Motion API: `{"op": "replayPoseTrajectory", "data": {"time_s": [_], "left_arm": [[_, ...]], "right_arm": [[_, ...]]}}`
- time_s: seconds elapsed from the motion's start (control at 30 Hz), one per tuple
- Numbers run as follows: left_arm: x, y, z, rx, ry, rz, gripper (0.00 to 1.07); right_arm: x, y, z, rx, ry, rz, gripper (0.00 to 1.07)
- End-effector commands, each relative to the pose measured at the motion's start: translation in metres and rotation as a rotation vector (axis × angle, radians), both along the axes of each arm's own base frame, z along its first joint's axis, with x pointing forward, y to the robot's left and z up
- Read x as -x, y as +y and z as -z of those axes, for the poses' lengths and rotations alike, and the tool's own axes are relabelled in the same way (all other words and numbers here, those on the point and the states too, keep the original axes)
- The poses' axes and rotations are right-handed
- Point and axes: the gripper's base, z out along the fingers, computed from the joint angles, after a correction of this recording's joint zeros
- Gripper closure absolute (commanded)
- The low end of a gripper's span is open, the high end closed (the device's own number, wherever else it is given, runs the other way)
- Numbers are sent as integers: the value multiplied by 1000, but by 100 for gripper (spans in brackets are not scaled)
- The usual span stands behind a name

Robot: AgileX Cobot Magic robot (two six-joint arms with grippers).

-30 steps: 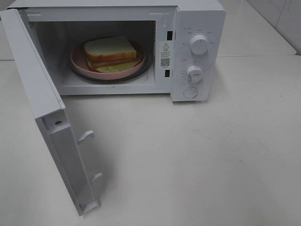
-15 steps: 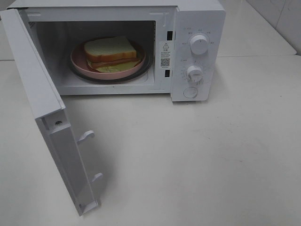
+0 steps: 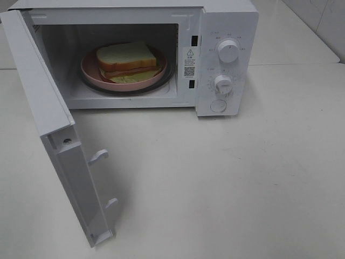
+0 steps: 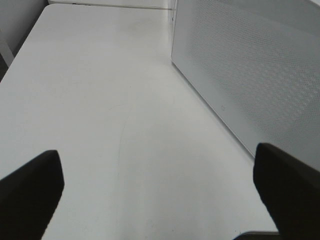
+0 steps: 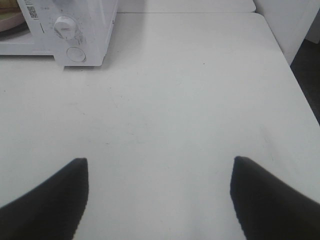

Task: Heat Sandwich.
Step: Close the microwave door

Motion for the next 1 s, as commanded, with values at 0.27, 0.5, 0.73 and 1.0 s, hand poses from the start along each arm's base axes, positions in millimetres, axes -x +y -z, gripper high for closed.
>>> {"op": "replayPoseTrajectory", "data": {"time_s": [0.27,0.5,0.73,1.0], "left_arm": [[2,-1,0,3,-27,1,9],[2,-1,0,3,-27,1,9],[2,-1,0,3,-27,1,9],[2,-1,0,3,-27,1,9]], "right_arm": [[3,0,0,-1,-40,1,32],[3,0,0,-1,-40,1,32],[3,0,0,-1,-40,1,32],[3,0,0,-1,-40,1,32]]}}
